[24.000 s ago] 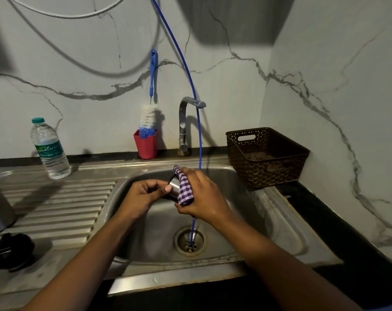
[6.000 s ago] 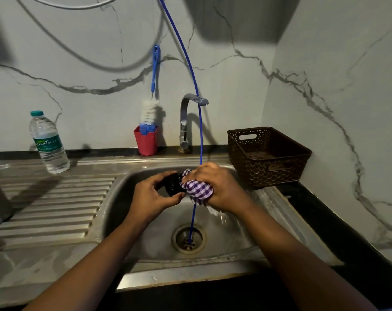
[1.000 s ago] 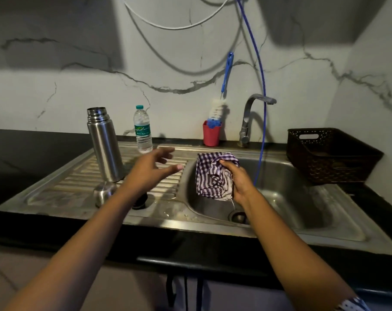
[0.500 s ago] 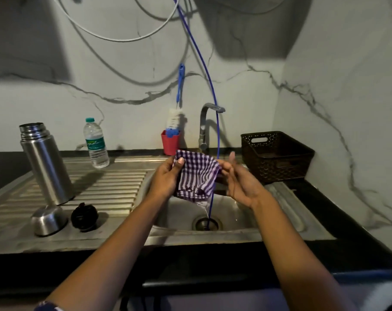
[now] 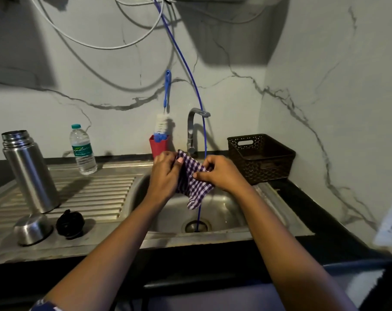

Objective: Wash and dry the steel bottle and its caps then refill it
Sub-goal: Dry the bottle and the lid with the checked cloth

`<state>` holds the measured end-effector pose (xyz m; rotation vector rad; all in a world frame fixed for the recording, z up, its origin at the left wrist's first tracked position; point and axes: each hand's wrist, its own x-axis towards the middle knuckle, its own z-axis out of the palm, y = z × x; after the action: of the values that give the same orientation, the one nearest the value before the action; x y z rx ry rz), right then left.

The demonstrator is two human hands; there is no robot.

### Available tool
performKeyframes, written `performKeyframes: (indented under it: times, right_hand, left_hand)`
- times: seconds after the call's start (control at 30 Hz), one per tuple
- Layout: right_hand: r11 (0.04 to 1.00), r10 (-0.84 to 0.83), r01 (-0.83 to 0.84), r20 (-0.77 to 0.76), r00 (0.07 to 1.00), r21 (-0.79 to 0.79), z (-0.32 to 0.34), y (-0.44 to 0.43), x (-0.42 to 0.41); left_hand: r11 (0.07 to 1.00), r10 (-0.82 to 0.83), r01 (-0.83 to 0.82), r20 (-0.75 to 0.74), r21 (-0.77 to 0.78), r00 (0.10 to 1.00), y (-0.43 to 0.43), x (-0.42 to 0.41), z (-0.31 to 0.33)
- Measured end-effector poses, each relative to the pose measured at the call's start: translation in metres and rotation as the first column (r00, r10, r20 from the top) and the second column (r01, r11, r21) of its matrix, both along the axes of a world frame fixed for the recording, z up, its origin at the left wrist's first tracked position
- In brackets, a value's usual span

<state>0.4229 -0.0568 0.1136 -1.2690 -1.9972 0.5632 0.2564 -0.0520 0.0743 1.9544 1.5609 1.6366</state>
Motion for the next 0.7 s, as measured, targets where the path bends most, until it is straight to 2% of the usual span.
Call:
performKeyframes:
  times: [0.07,0.13,0.23,0.3,0.33,0.4,0.5,0.53,0.6,0.63,0.7]
  right_hand:
    - [0.998,0.050,-0.050,0.011,0.999,-0.030,0.003,-0.006,-0.002]
    - [0.991,0.098,-0.098,0.001,0.995,-0.092,0.004,-0.011,-0.001]
    - [0.972,0.120,-0.140,-0.116,0.986,-0.186,0.001,-0.013,0.009]
    - [0.968,0.097,-0.147,-0.237,0.967,-0.203,-0.002,-0.011,0.015]
    - [0.968,0.072,-0.143,-0.316,0.946,-0.208,-0.005,-0.009,0.017]
    - [0.963,-0.005,-0.135,-0.519,0.855,-0.232,-0.009,-0.005,0.021]
    - [0.938,-0.134,-0.176,-0.782,0.609,-0.298,-0.020,0.002,0.025]
    - [0.938,-0.178,-0.156,-0.814,0.553,-0.311,-0.023,0.006,0.025]
    - [0.954,-0.239,-0.030,-0.819,0.522,-0.298,-0.023,0.011,0.030]
    - [0.962,-0.254,0.049,-0.810,0.528,-0.269,-0.018,0.014,0.037]
    - [0.964,-0.260,0.203,-0.783,0.565,-0.174,0.000,0.027,0.063]
  left_hand:
    - [0.995,-0.097,0.094,0.123,0.033,0.988,-0.006,0.008,0.001]
    - [0.993,-0.121,0.118,0.204,0.030,0.971,-0.010,0.013,0.004]
    - [0.995,-0.081,0.076,0.075,0.069,0.994,-0.012,0.010,0.009]
    - [0.993,-0.054,0.056,-0.028,0.104,0.998,-0.010,0.008,0.011]
    - [0.993,-0.041,0.044,-0.030,0.105,0.999,-0.008,0.008,0.011]
    - [0.996,-0.023,0.022,0.012,0.087,1.000,-0.003,0.011,0.010]
    - [0.995,0.009,-0.010,0.010,0.100,1.000,0.006,0.022,0.003]
    - [0.994,0.027,-0.024,-0.029,0.104,0.999,0.010,0.027,-0.001]
    - [0.993,0.063,-0.051,-0.104,0.110,0.993,0.019,0.035,-0.007]
    - [0.993,0.075,-0.067,-0.083,0.100,0.994,0.027,0.037,-0.009]
    - [0.998,0.059,-0.062,0.089,0.028,0.994,0.045,0.039,-0.012]
